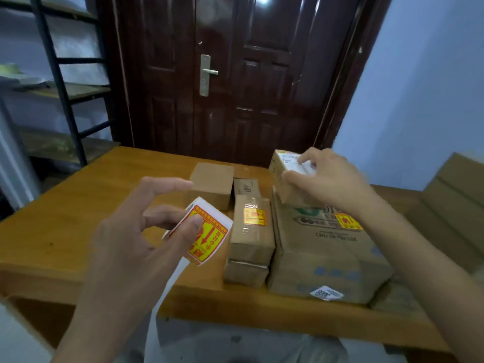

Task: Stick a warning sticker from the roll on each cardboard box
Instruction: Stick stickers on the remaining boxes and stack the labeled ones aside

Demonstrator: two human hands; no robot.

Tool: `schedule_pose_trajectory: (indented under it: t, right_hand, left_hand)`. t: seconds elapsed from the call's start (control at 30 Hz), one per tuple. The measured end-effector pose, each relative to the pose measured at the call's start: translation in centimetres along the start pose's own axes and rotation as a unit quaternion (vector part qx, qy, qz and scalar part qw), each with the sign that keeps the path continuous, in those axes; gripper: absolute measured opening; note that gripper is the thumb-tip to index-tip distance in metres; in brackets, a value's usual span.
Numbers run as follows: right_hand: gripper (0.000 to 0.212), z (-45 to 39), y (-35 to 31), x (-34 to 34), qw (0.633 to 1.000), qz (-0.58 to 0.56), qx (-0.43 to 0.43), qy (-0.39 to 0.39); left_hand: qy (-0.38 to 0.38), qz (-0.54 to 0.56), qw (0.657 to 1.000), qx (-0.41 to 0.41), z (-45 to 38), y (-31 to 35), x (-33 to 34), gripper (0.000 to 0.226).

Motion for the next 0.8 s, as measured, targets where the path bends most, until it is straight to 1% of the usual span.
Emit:
schedule_pose_trajectory:
  t: [0.17, 0.27, 0.3, 0.33, 0.37, 0.4, 0.47, 0.5, 0.57, 0.63, 0.73, 0.8]
  right_hand:
    - [0.070, 6.1, 2.9, 1.1, 0.997, 0.076, -0.002, 0.001]
    - [0.086, 7.2, 3.2, 2.2, 0.995, 0.096, -0.006, 0.001]
    - [0.091, 7.4, 3.3, 2.1, 0.995, 0.099, -0.003, 0.009]
    - [0.093, 7.8, 3.2, 1.5, 0.994, 0.103, -0.004, 0.033]
    - [0.090, 8.3, 2.8, 0.7, 0.992, 0.100, -0.019, 0.075]
    - [0.084, 9.2, 2.0, -0.2, 0.988, 0.076, -0.052, 0.121]
    - [0.061, 11.7, 0.0, -1.7, 0.969, -0.034, -0.147, 0.196]
    - [0.050, 13.1, -1.1, -2.1, 0.955, -0.094, -0.187, 0.211]
    - [0.039, 15.2, -3.2, -2.0, 0.938, -0.158, -0.236, 0.201]
    - [0.040, 15.9, -4.5, -1.0, 0.933, -0.164, -0.263, 0.183]
    - [0.041, 15.6, -4.5, 0.4, 0.931, -0.170, -0.266, 0.185]
    - [0.040, 15.3, -4.1, 1.0, 0.929, -0.188, -0.255, 0.189]
  left_hand:
    - [-0.028, 0.017, 0.999, 0.014, -0.6, 1.4, 3.9, 0.035]
    - [-0.040, 0.041, 0.998, 0.020, -0.7, 1.8, 6.0, 0.034]
    - [-0.041, 0.052, 0.998, 0.020, -0.8, 1.9, 6.5, 0.033]
    - [-0.042, 0.063, 0.997, 0.018, -0.9, 2.0, 7.0, 0.032]
    - [-0.042, 0.071, 0.997, 0.013, -0.9, 2.2, 7.5, 0.033]
    - [-0.040, 0.077, 0.996, 0.010, -1.1, 2.3, 7.8, 0.034]
    - [-0.030, 0.097, 0.995, 0.003, -1.2, 2.2, 8.3, 0.034]
    - [-0.028, 0.115, 0.993, -0.001, -1.2, 2.2, 8.5, 0.033]
    - [-0.025, 0.149, 0.989, -0.004, -1.0, 2.1, 8.8, 0.034]
    - [-0.020, 0.176, 0.984, -0.011, -0.7, 1.8, 8.9, 0.033]
    - [-0.012, 0.258, 0.964, -0.069, -0.2, 1.2, 9.1, 0.022]
    - [-0.023, 0.285, 0.954, -0.091, 0.1, 1.0, 9.2, 0.015]
Point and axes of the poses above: each hand's wrist, its own z-axis away from the middle knuckle, its own x-axis out of the palm, y = z × x, the point moved 6 cm from there along -z, towards the middle knuckle, and after that the axes turned 1 degree about z, right-handed, at the moved point
